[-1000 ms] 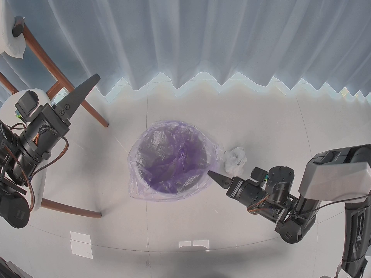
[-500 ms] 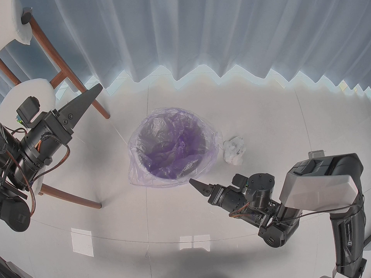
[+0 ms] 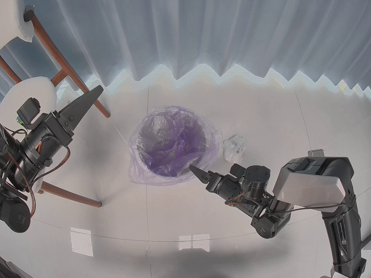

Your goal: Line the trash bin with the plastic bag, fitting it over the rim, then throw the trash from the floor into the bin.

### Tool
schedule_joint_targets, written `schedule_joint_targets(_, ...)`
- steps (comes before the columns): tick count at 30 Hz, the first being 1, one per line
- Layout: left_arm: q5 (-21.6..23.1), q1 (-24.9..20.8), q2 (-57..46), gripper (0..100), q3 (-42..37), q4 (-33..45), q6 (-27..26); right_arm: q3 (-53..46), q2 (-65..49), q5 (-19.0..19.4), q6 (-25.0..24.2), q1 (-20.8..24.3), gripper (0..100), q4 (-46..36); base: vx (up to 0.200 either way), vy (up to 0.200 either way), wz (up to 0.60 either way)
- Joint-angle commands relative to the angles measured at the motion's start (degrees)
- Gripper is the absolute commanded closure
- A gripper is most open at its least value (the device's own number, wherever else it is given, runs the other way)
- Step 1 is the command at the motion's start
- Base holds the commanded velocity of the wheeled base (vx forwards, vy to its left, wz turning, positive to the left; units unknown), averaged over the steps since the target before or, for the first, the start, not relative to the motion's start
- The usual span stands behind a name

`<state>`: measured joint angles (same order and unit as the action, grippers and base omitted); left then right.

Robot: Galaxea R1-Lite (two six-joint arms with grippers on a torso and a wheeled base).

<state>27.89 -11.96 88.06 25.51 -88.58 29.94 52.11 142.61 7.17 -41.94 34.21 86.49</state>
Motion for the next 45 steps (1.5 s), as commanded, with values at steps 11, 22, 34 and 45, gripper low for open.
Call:
schedule_joint_targets(11,0.15,0.01,0.09,0,-0.03,-0.02,0.03,-1.05,0.3,-0.05,0.1,-0.02,100,0.61,0.0,0.0,0.0)
schedule_joint_targets(22,0.15,0.01,0.18,0,-0.29,-0.02,0.03,2.82,4.17,0.04,0.1,-2.65,100,-3.08,0.0,0.0,0.0)
schedule_joint_targets(34,0.15,0.01,0.18,0,-0.38,-0.02,0.03,15.3,10.85,0.04,-0.16,-6.08,100,-13.46,0.0,0.0,0.0)
schedule_joint_targets(45,0.15,-0.7,0.18,0,-0.73,-0.02,-0.15,17.32,10.41,-0.05,-0.34,-6.08,100,-18.64,0.0,0.0,0.0)
